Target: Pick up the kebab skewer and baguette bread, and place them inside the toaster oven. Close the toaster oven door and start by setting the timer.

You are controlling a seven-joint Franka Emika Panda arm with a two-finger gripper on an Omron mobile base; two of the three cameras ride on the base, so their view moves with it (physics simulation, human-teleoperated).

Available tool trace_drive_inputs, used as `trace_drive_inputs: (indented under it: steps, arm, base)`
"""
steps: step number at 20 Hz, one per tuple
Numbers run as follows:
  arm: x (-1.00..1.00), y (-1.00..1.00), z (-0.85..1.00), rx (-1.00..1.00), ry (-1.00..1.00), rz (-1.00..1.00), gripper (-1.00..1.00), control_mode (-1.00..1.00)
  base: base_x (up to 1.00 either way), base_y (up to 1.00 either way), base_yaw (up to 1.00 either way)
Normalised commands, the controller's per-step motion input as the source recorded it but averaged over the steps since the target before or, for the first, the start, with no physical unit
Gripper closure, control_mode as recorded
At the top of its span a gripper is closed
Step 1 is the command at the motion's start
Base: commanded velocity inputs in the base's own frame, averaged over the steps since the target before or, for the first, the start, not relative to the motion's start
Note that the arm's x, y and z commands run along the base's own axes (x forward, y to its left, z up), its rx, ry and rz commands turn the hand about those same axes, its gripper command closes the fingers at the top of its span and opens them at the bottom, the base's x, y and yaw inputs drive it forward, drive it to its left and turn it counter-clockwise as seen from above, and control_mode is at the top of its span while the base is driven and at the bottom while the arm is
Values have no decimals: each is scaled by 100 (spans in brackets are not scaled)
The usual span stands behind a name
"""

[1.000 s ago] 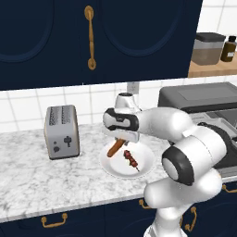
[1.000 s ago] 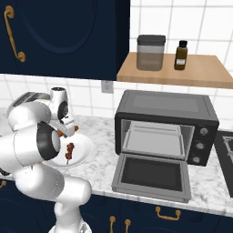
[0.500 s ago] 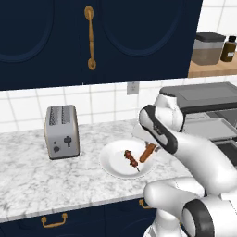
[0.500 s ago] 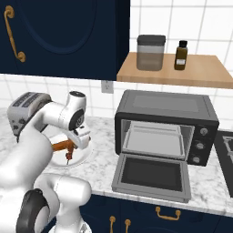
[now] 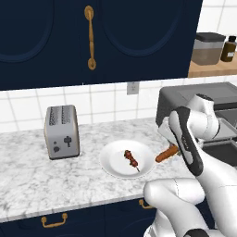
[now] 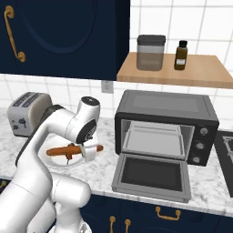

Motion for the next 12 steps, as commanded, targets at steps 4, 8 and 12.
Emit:
trace_drive_inputs:
  steps: [4, 8, 12]
  arm:
    - [-26, -81, 33, 0, 0, -10, 100, -100]
    - [-10, -88, 41, 0, 0, -18, 100, -100]
    - [-3, -86, 31, 1, 0, -15, 100, -100]
  base:
    - [0, 0, 0]
    - [0, 0, 0]
    - [0, 0, 0]
